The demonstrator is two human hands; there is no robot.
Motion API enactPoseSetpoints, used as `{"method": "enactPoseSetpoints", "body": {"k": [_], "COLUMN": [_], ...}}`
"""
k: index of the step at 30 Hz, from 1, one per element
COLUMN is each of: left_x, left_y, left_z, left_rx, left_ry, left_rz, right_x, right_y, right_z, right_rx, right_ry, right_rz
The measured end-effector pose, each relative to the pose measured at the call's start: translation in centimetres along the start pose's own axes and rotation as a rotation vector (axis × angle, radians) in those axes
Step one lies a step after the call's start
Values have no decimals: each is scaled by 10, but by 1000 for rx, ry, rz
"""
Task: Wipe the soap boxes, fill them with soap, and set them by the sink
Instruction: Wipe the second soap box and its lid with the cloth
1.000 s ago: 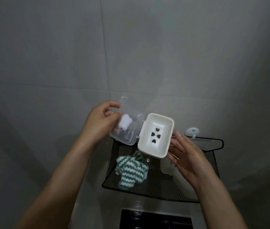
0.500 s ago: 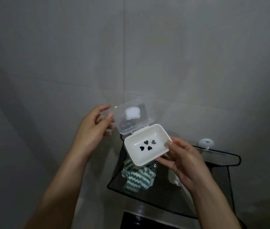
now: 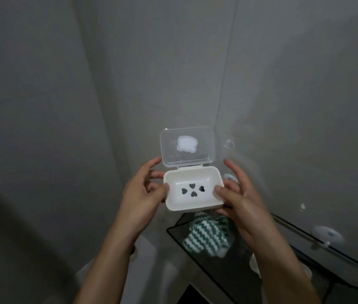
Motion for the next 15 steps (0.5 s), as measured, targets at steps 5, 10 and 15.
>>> {"method": "enactPoseSetpoints", "body": {"k": [5, 10, 15], "left_x": [21, 55, 95], "left_y": [-40, -88, -137], "left_z": [-2, -6, -16], "left_rx": [51, 91, 129], "left_ry": [48, 100, 113], "left_rz": [-112, -231, -359], "right_x": [-20, -54, -97], "right_y": [3, -9, -28], "right_z": [-9, -30, -46], "right_rx": [8, -11, -41], "right_ry": [-128, -227, -255], "right_rz": [119, 270, 427]}}
Point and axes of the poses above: each hand's wrist, its own y-axis towards the middle knuckle, its own x-axis out of the back of the hand, z = x × y, the point moved 5 cm from there along y, towards the middle knuckle, and after that the axes turned 10 degrees about -x, right-handed, at the moved point
